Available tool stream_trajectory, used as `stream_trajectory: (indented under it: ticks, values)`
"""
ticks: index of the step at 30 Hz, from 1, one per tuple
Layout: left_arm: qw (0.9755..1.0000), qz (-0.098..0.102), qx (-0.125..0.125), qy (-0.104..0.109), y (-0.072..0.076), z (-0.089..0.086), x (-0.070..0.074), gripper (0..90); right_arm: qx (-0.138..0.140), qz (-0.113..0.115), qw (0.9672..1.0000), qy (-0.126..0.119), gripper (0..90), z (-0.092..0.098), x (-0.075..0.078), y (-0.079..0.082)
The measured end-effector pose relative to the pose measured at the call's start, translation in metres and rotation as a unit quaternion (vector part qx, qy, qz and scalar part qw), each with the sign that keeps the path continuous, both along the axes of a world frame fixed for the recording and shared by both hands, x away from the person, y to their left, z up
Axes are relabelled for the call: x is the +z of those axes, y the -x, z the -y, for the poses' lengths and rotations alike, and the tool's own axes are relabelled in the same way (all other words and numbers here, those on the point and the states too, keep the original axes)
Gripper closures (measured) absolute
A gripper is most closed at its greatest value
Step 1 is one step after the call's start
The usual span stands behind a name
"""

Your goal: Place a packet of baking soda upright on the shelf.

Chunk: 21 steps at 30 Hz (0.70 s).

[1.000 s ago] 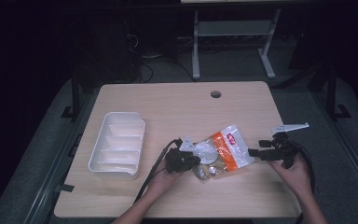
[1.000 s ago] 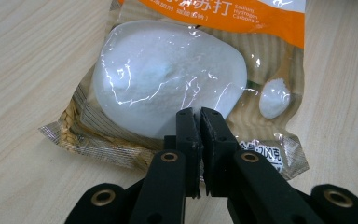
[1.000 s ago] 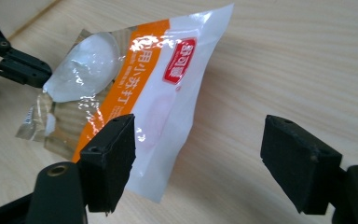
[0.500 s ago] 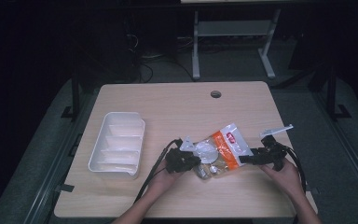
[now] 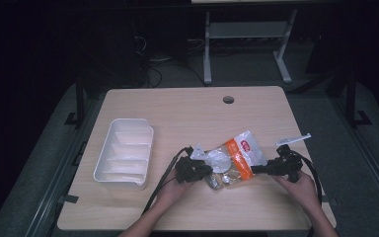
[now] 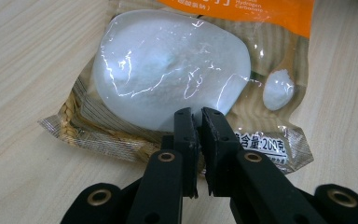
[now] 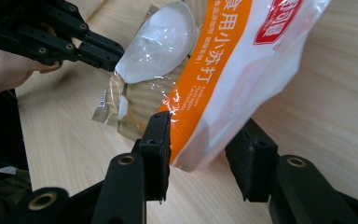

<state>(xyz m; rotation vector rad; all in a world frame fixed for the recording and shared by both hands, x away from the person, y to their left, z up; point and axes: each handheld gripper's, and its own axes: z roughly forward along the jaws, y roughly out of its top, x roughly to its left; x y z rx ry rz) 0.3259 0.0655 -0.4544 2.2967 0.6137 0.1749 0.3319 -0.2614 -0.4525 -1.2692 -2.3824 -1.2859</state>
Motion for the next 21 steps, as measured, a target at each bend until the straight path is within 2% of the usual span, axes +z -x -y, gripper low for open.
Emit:
stream_trajectory:
  ticks: [4,12,13,17,21]
  values:
    - [1.0,0.001,0.001,0.001,0.0,0.001,0.0,84.0,-0.006,-0.003,1.0,0.005,59.7,-0.006,-0.002,-0.002]
    - [1.0,0.001,0.002,0.003,0.0,0.001,-0.001,83.6,-0.02,-0.011,0.9997,0.008,69.4,-0.018,-0.009,-0.007]
    - [1.0,0.003,0.003,0.001,0.0,0.001,-0.001,83.1,-0.023,-0.009,0.9997,0.005,75.4,-0.02,-0.01,-0.008]
    - [1.0,0.002,0.002,-0.001,0.0,0.001,-0.001,81.1,-0.027,-0.005,0.9996,-0.006,85.6,-0.021,-0.008,-0.009]
    - [1.0,0.001,0.004,-0.004,0.0,0.0,-0.001,76.7,-0.032,0.006,0.9995,-0.007,88.9,-0.023,-0.003,-0.009]
